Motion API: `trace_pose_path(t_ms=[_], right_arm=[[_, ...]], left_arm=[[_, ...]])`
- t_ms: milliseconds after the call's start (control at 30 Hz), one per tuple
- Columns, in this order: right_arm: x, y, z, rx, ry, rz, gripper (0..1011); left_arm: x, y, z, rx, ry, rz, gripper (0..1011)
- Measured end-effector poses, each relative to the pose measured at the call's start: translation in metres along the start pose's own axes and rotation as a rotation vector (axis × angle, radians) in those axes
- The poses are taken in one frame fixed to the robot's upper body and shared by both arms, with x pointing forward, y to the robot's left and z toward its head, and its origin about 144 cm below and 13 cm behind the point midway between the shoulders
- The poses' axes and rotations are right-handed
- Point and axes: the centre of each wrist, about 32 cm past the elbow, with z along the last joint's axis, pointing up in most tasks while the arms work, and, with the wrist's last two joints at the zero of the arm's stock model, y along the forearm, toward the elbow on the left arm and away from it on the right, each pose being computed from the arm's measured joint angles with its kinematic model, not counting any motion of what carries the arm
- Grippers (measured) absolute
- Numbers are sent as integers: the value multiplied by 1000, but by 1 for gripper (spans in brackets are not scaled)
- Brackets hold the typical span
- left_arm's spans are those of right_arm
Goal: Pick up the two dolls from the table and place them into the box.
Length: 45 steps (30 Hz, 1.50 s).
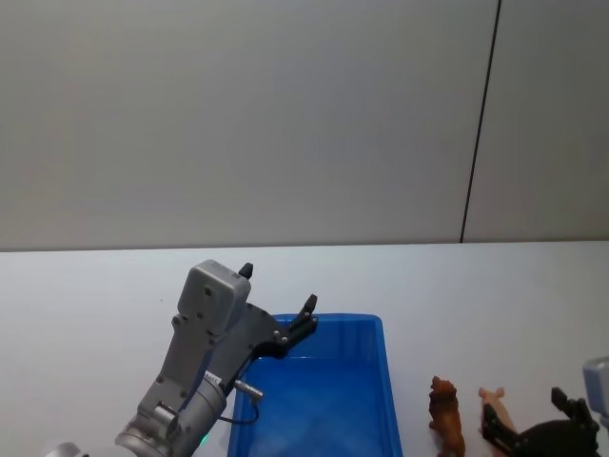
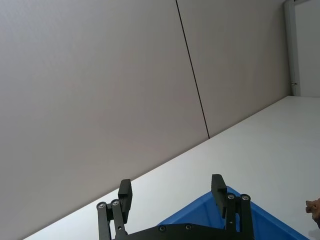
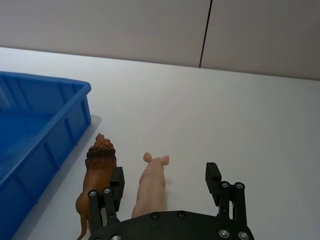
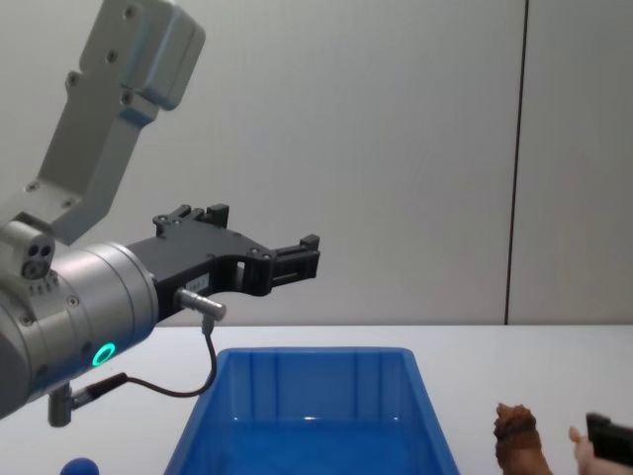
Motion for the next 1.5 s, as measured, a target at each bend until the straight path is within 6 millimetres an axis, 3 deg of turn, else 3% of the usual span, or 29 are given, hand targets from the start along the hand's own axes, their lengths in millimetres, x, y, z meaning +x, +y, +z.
trace_pose_path(t_ms=[700, 1167, 1267, 1367, 1500], right_arm=[[1, 7, -26, -48, -20, 24, 986], [2, 12, -37, -68, -13, 26, 623], [2, 13, -39, -72, -11, 26, 482], [2, 13, -39, -71, -11, 25, 408], [2, 13, -40, -63, -13, 27, 384]], left_arm=[[0, 0, 0, 0, 0, 0, 1001], [0, 0, 0, 0, 0, 0, 1001], [0, 0, 0, 0, 0, 0, 1001], [0, 0, 0, 0, 0, 0, 1001], [0, 0, 0, 0, 0, 0, 1001]])
